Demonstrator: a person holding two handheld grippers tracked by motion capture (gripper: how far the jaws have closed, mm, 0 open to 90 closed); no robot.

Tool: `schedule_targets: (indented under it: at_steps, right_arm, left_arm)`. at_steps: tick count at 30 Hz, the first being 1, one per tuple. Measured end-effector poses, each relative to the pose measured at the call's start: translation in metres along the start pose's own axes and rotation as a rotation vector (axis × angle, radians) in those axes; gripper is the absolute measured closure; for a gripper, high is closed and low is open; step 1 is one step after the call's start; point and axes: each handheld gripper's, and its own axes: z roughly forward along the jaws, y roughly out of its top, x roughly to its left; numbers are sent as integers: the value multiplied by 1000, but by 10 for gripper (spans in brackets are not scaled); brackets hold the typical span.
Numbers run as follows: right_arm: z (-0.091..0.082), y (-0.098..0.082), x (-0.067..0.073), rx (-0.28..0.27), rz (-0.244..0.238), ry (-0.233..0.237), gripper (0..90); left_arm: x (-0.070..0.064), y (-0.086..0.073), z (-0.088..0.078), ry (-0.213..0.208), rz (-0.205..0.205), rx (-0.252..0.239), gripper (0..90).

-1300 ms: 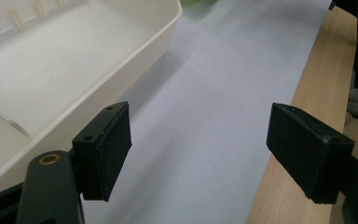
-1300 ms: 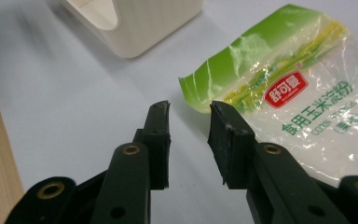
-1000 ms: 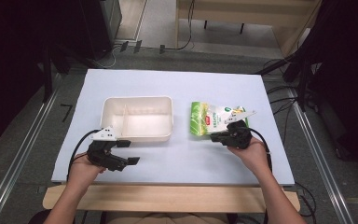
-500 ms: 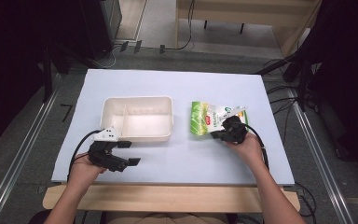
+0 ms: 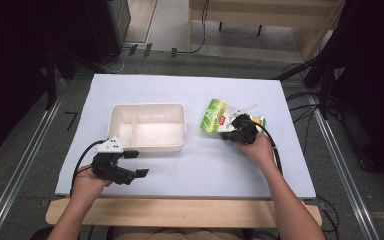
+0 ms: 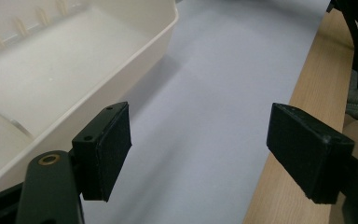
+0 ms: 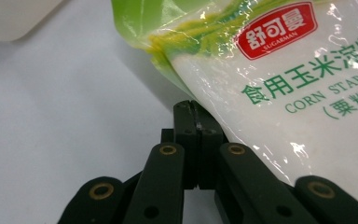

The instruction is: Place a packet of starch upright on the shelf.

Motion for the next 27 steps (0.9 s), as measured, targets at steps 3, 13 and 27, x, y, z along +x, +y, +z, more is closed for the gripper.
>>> schedule_targets:
  at_steps: [3, 13, 27]
  right_arm:
    - [-8, 2, 2, -12, -2, 23, 900]
    - [-60, 0, -24, -144, 85, -51, 900]
    - [-57, 6, -84, -142, 189, -143, 900]
  left_arm:
    - [0, -1, -1, 3, -9, 1, 226]
    - [0, -3, -4, 13, -15, 8, 224]
    - [-6, -14, -14, 47, -29, -2, 224]
